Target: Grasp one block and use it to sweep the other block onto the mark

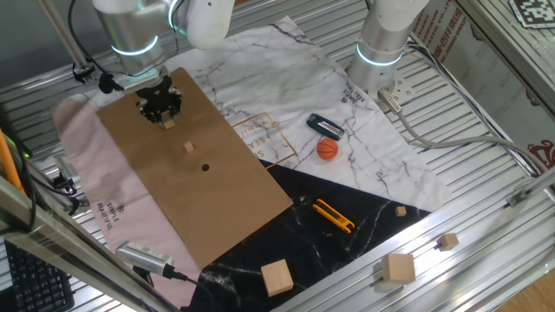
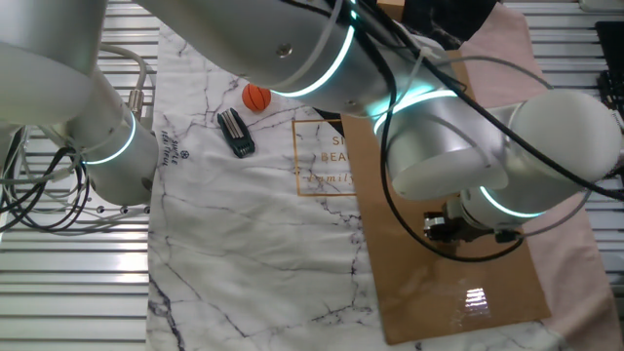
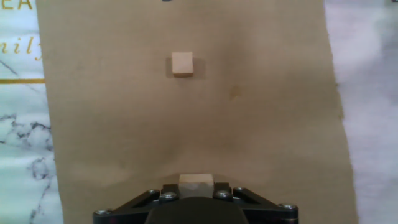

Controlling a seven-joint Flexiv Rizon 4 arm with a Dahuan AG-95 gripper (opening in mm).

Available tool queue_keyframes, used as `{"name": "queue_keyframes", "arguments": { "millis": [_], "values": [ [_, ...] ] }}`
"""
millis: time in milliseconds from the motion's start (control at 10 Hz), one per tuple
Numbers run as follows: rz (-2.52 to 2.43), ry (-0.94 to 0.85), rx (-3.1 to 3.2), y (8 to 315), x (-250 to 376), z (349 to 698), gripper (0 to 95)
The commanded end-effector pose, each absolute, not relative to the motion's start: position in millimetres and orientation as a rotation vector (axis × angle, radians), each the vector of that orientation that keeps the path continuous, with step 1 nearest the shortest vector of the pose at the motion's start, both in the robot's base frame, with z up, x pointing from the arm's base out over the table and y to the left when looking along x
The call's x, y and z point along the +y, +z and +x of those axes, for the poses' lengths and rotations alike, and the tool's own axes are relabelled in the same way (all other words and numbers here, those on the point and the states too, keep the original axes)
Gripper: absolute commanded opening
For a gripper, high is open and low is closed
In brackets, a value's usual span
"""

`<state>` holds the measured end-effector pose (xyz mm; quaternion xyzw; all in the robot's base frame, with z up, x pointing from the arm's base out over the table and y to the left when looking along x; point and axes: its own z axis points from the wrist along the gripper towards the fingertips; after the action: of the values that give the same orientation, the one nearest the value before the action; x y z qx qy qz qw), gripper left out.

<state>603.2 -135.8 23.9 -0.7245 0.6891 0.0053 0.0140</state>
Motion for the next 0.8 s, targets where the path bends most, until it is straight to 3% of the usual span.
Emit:
{"name": "queue_keyframes", "arguments": {
  "millis": [100, 800],
  "values": [
    [-2.256, 0.013, 2.15, 25, -134, 603, 0.0],
    [-2.251, 0.014, 2.159, 34, -122, 597, 0.0]
  ]
}}
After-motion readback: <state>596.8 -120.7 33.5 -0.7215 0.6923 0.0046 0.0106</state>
